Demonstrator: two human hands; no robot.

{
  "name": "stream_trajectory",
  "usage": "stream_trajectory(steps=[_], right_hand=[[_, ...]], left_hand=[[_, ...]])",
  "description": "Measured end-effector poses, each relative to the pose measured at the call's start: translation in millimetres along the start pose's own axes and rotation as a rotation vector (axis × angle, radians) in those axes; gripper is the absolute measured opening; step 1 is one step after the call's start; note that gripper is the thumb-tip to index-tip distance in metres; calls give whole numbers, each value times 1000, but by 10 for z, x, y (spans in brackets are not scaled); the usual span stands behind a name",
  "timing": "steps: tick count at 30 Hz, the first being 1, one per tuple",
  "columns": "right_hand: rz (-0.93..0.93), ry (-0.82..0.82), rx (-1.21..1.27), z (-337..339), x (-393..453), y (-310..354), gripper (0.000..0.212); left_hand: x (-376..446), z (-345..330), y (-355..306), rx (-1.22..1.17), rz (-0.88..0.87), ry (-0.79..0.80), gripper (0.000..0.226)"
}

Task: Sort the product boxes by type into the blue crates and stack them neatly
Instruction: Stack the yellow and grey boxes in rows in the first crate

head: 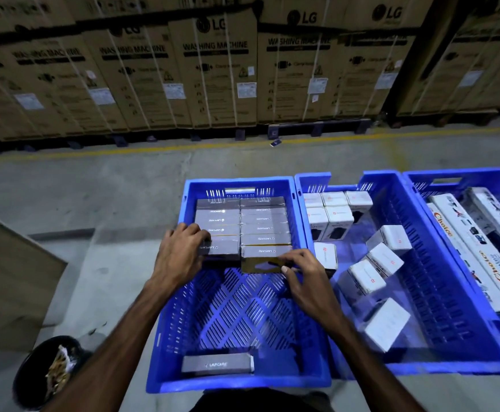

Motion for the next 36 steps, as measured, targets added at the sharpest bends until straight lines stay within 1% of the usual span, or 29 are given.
stream_trajectory(steps=[4, 6, 10, 14, 18, 26, 29, 30, 32, 33, 34, 36], right_hand=[[-10, -52, -42, 19, -42, -30, 18], [-13, -52, -59, -4, -66, -45, 17], [1, -30, -86, -49, -87, -35, 19], [-6, -33, -86, -35, -92, -39, 21], [-5, -35, -91, -52, -105, -31, 19], [2, -43, -86, -49, -120, -4, 17], [7, -39, -89, -46, -114, -1, 17], [7, -37, -85, -42, -115, 7, 17], [3, -30, -78, -29, -114, 12, 17], [3, -22, -76, -26, -112, 6, 18], [6, -17, -79, -25, -113, 1, 18], [18, -8, -85, -19, -110, 3, 18]], left_hand=[[103, -179, 1, 64, 1, 83, 43], [159, -253, -3, 68, 2, 104, 45], [204, -455, 1, -106, 53, 131, 60], [177, -738, -48, -181, 60, 156, 56], [95, -880, -101, -182, 77, 100, 57], [-56, -961, -122, -131, 152, 24, 33], [-123, -903, -194, -197, 184, -9, 24], [-163, -888, -223, -243, 168, -5, 20], [-289, -873, -347, -365, 82, 58, 21], [-386, -883, -438, -441, 27, 146, 25], [-513, -916, -519, -506, -12, 272, 31], [-786, -1002, -626, -565, -39, 577, 48]])
Point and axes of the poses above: each hand's wrist, its own x-axis towards the middle knuckle, its own z-axis out of the back of the hand, y = z × x, the point moved 7 cm from there along x, towards the middle knuckle, and after that the axes turned 6 degrees about y, right-handed, at the moved point
